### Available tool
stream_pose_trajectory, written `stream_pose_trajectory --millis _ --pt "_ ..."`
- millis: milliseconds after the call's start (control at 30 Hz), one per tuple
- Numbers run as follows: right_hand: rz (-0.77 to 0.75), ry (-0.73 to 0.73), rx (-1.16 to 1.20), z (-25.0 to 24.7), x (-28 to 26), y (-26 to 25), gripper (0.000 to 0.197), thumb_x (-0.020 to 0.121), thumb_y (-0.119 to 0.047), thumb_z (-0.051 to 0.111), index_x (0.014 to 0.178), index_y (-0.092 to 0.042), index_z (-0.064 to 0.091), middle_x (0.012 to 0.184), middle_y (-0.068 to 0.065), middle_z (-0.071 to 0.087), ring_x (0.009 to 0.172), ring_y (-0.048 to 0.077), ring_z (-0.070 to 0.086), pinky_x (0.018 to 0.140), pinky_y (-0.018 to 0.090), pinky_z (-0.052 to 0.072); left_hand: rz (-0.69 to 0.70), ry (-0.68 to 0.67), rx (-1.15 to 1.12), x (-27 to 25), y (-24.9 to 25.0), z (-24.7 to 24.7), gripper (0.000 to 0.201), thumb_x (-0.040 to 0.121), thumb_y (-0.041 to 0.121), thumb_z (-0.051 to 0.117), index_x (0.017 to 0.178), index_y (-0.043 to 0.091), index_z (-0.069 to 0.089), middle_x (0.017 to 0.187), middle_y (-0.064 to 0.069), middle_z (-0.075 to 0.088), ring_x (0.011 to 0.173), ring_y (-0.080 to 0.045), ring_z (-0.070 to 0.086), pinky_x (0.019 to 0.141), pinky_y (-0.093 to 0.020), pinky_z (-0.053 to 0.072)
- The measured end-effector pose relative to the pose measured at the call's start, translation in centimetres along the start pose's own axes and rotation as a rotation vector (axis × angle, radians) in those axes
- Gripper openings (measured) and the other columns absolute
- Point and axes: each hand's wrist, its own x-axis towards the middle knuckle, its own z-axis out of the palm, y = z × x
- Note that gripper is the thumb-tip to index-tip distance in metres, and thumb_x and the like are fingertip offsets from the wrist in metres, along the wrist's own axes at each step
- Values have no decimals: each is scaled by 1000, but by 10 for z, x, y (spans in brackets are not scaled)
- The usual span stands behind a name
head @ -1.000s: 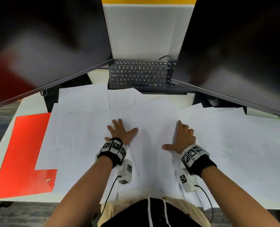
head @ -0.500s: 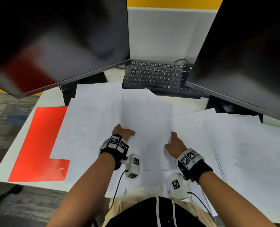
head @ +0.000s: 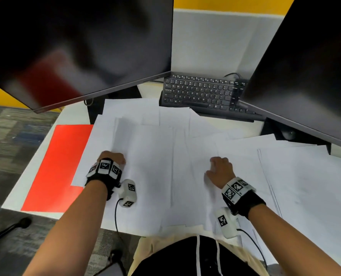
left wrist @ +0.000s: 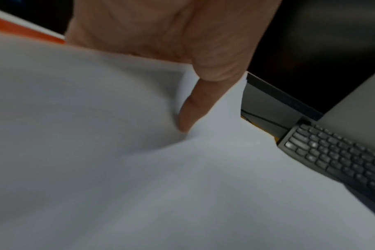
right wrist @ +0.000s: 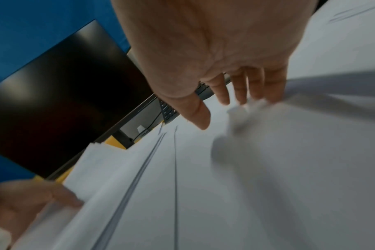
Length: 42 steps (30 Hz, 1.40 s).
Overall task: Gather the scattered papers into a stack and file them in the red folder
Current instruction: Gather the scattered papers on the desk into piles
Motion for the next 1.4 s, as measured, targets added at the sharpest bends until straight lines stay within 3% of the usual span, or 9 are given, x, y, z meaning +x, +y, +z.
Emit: stream_pose_trajectory --millis 200,367,533,700,800,933,1100,1267,1400 --pt "140 50 -210 17 -5 0 103 81 -53 57 150 -6 -2 158 16 -5 147 31 -1 120 43 10 -23 168 17 -11 -7 8 78 73 30 67 137 10 27 139 -17 29 129 -40 33 105 -51 30" --pt "348 205 92 10 -4 9 132 63 -65 71 150 -4 -8 159 17 4 146 32 11 119 48 16 -43 99 -190 -1 -10 19 75 75 22 68 136 0 30 138 -20 43 123 -41 47 102 -45 39" --pt "425 204 11 -21 -3 17 116 66 -53 77 145 -2 9 154 21 10 143 36 13 112 53 21 26 -146 -241 11 -15 30 85 73 17 79 141 -5 33 140 -21 48 128 -34 48 108 -39 39" --pt "341 187 186 -23 4 22 79 76 -24 74 135 1 29 136 20 37 124 35 44 101 37 39 97 -246 -278 14 -11 45 86 62 20 86 134 -4 45 135 -20 54 122 -36 53 104 -45 43" --pt "199 168 352 -14 4 17 73 81 -16 67 143 -7 29 146 13 35 134 30 37 113 34 28 164 -223 -338 7 -7 48 68 57 16 86 115 -1 56 113 -15 65 101 -31 62 91 -42 51" --pt "87 113 440 -7 4 -2 68 89 1 46 149 -13 18 145 17 38 130 31 43 108 31 33 192 -160 -420 -1 -4 51 52 65 16 79 109 3 53 103 -14 61 94 -30 60 86 -38 50" --pt "256 243 508 -17 12 3 56 90 4 41 143 -9 29 135 22 49 121 35 51 99 33 39 139 -54 -331 6 -15 36 17 77 8 62 90 -2 62 96 -18 60 87 -30 57 77 -28 41" --pt "236 156 317 -13 21 2 33 88 4 43 120 2 54 126 20 57 116 34 53 84 25 39 145 2 -364 9 -18 29 48 80 20 66 123 0 57 124 -15 60 115 -33 56 95 -30 41" --pt "198 278 380 -8 23 -13 32 87 5 41 116 2 55 119 20 60 109 32 57 73 19 34 152 -59 -354 14 -11 27 51 85 39 60 118 0 61 119 -19 62 98 -31 57 83 -30 42"
